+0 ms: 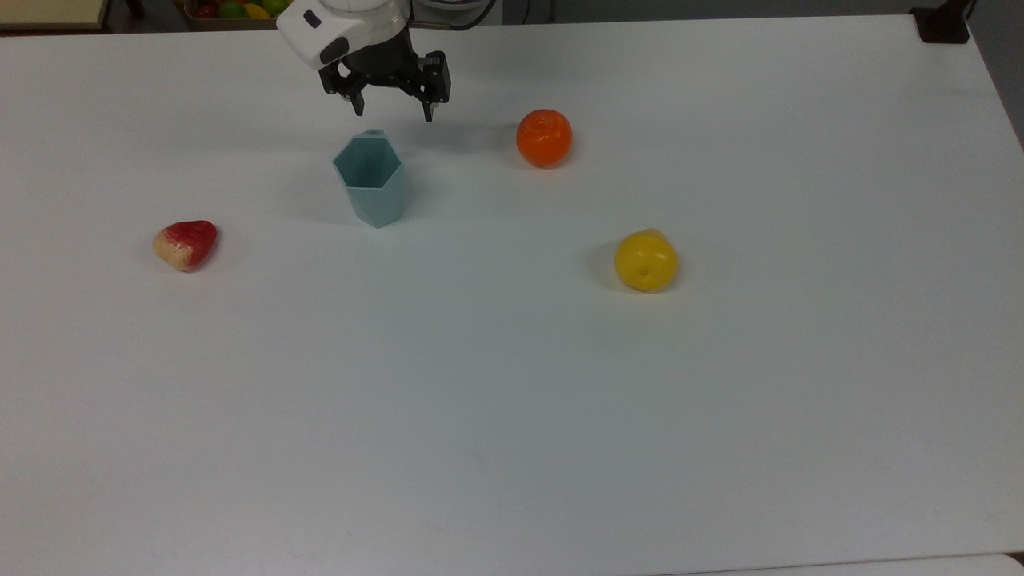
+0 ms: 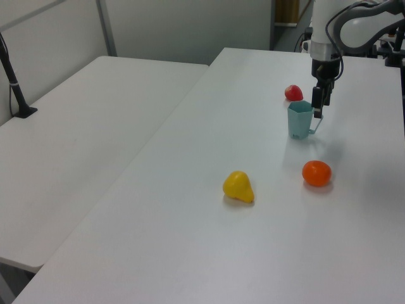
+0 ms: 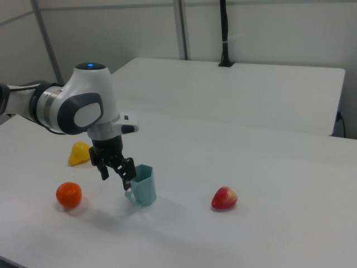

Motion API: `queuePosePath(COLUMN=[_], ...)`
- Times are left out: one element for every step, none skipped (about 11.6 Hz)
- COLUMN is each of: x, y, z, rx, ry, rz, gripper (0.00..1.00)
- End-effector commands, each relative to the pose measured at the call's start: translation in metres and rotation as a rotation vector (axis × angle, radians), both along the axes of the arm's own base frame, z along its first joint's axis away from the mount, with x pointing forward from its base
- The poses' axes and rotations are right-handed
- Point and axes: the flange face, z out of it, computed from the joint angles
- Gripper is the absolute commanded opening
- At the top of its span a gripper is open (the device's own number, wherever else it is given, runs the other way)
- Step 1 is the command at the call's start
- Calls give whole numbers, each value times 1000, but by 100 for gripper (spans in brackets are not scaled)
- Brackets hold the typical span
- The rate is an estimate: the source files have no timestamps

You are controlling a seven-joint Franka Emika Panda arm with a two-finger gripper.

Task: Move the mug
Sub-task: 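Lower the open gripper onto the rim of the teal mug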

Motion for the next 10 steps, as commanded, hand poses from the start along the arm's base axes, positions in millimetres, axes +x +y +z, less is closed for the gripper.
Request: queuePosePath(x=[-9, -8, -4, 1, 3, 6, 7, 7, 7, 6], y=[-1, -5, -9, -19, -30, -35, -35, -35, -34, -35], z=[-7, -11, -18, -24, -31, -38, -42, -43, -43, -45], rx=[-15, -15, -17, -20, -36, -51, -52, -53, -55, -64], ry=[-23, -26, -39, -62, -70, -75, -71, -69, -69, -62], rz=[-4, -11, -18, -34, -40, -34, -33, -30, -25, -17], gripper=[90, 89, 89, 89, 89, 88, 87, 81, 75, 74])
